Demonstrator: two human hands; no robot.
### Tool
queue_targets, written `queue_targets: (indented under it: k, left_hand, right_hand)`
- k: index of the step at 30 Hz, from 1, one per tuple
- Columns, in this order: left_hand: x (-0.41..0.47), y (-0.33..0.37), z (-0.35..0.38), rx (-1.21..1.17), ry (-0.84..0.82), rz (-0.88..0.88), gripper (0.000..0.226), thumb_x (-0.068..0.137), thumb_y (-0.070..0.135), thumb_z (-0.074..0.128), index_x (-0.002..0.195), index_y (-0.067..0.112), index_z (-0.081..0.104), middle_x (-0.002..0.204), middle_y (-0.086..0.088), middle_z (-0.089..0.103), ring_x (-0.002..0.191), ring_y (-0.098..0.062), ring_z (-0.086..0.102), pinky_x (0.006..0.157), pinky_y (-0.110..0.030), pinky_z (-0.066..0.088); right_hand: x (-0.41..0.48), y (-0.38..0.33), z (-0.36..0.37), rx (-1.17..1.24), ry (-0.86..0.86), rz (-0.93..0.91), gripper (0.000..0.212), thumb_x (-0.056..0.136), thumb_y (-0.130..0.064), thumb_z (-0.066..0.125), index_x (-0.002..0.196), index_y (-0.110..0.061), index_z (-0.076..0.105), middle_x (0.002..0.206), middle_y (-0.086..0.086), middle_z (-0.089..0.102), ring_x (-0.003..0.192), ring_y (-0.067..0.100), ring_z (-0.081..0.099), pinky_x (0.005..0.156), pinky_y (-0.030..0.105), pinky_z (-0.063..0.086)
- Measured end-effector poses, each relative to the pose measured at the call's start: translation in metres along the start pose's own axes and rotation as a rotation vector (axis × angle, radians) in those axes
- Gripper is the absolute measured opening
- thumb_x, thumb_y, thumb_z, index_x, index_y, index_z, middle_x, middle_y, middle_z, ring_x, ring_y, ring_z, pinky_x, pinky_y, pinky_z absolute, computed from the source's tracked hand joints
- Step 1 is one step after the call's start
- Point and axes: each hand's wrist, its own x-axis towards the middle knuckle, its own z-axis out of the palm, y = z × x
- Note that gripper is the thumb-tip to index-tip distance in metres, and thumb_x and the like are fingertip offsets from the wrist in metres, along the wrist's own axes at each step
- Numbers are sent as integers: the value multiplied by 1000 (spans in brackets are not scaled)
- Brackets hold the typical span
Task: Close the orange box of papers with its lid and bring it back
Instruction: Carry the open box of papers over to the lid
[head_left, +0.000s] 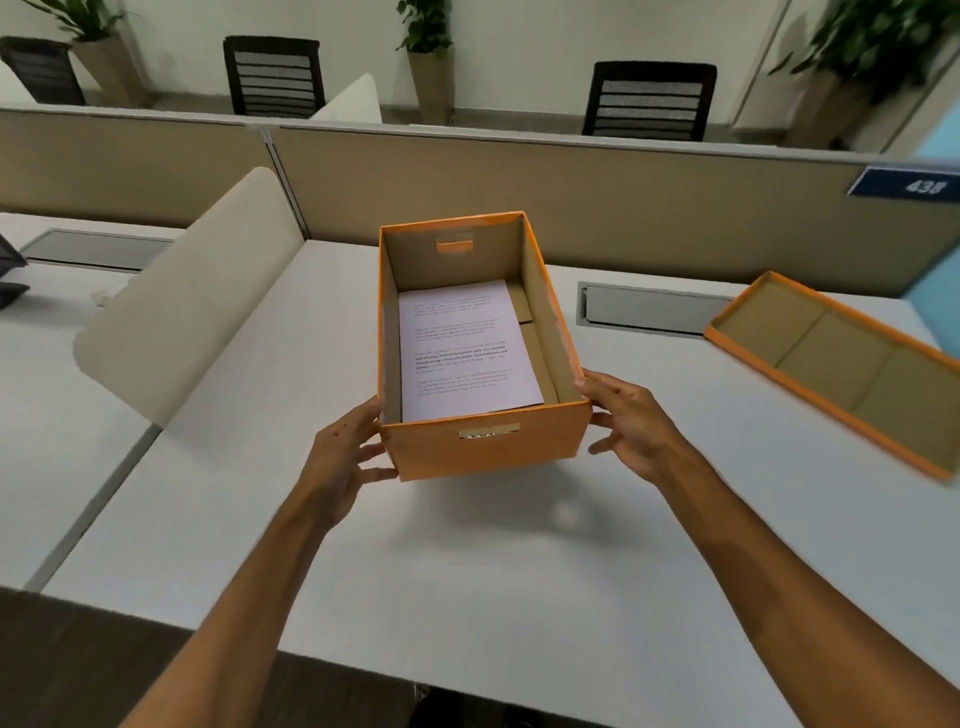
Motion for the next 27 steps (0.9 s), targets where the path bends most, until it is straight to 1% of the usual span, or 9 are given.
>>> queue_targets:
  k: [2,4,10,15,18,20,22,24,27]
  left_hand:
    - [-14,-9,14,6,-11,-5,38,95,49,55,125,31,69,126,-5,70,113,-36,65,86,-62,56]
    - [-25,-15,25,22,-37,-12,38,95,49,54,125,31,69,125,-4,71,113,-36,65,87,-62,56]
    - [-48,-27,49,84,-99,-19,41,95,51,54,128,32,67,130,0,68,117,-35,63,88,-62,56]
    - [-65,-38,59,110,-141,-17,46,95,53,53,133,31,63,134,0,65,121,-36,60,89,-60,56]
    - [-81,-44,65,135,-175,-23,50,92,56,54,135,31,62,137,1,62,122,-35,59,88,-57,57]
    - [-94,-49,68,146,-197,-24,53,86,61,57,131,35,64,135,5,64,120,-33,61,80,-50,61]
    - [-106,-56,68,156,-236,-30,48,81,65,59,121,41,69,134,9,64,117,-31,62,73,-43,63]
    - [-115,-65,68,171,-266,-36,43,79,66,59,115,45,71,137,9,63,117,-30,62,74,-43,62]
    - [-126,-78,69,199,-274,-50,44,78,68,58,114,45,71,138,7,63,117,-30,62,77,-44,61]
  right_hand:
    - [-21,10,-16,43,7,0,31,85,-44,70,115,-35,70,103,-3,76,100,28,70,69,43,59]
    - [-41,19,-28,79,39,-2,35,85,-42,71,118,-32,69,104,-2,76,98,27,71,67,41,60]
    - [-93,43,-52,148,130,-14,40,87,-37,71,126,-27,67,108,-2,76,98,28,71,71,45,60]
    - [-132,57,-61,187,193,-27,39,89,-34,70,126,-26,67,113,2,74,98,28,69,82,53,58]
    - [-157,70,-63,192,238,-31,38,89,-37,68,126,-26,67,114,5,74,97,28,68,85,54,56]
    - [-173,80,-63,180,270,-28,39,90,-39,67,126,-27,67,113,3,74,102,29,68,87,55,57]
    - [-187,90,-63,177,301,-21,38,90,-41,66,126,-28,67,112,1,74,106,31,67,87,55,57]
    - [-200,101,-63,179,313,-10,37,91,-41,65,125,-29,67,111,-1,74,106,31,67,85,54,58]
    - [-216,116,-62,179,335,14,37,90,-43,65,124,-30,67,110,0,74,106,31,67,84,54,58]
